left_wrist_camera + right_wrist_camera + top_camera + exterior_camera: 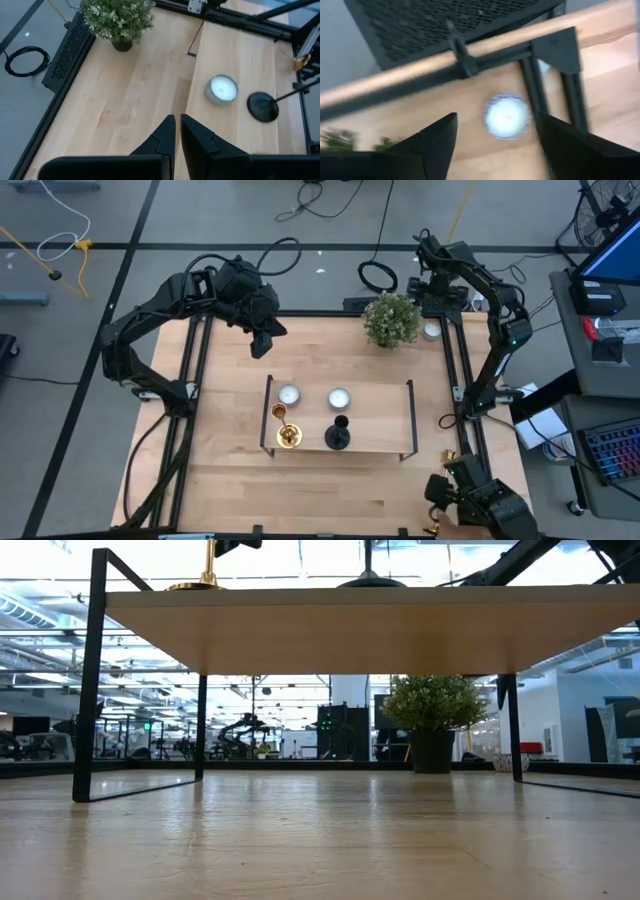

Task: Pick & Place candle stick holders
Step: Put the white red scented candle on the shelf

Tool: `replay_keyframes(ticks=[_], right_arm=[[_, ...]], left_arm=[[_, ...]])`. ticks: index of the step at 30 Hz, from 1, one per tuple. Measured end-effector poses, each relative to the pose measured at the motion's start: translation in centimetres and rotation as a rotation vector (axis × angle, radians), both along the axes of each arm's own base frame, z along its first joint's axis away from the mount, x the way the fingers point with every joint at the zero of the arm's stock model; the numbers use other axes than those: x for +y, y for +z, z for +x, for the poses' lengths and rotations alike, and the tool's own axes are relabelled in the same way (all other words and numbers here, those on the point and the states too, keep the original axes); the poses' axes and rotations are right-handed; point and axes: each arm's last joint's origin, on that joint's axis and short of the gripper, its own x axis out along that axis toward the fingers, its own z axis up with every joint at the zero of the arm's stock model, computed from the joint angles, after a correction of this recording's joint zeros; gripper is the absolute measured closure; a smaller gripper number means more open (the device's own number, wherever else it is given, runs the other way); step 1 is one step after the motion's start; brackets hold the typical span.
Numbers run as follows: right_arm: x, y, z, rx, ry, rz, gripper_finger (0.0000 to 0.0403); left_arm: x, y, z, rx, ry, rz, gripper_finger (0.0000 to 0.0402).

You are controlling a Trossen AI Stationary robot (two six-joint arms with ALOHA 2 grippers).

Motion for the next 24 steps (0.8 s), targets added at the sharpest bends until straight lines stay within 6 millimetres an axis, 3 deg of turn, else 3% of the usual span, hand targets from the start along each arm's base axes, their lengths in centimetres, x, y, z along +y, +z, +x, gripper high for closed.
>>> replay_keyframes(ticks=[5, 9, 18, 24], right_arm=[[-0.1, 0.0, 0.8, -0.111, -0.099, -0.015, 0.0122], [0.3, -0.5, 1.2, -0.086, -0.167, -0.015, 0.0126], [2.4, -4.1, 0.5, 0.017, -0.419, 0.116, 0.0144], [5.1, -5.6, -0.8, 0.059, -0.678, 0.129, 0.0144]], left_arm=[[0.0, -0.1, -0.1, 0.016, -0.022, 0.018, 0.0371], [0.0, -0.1, -0.1, 0.018, -0.041, 0.036, 0.0371], [-0.3, -0.7, -0.7, 0.106, -0.071, 0.029, 0.0371], [-0.4, -0.9, -1.0, 0.141, -0.086, 0.026, 0.0371]])
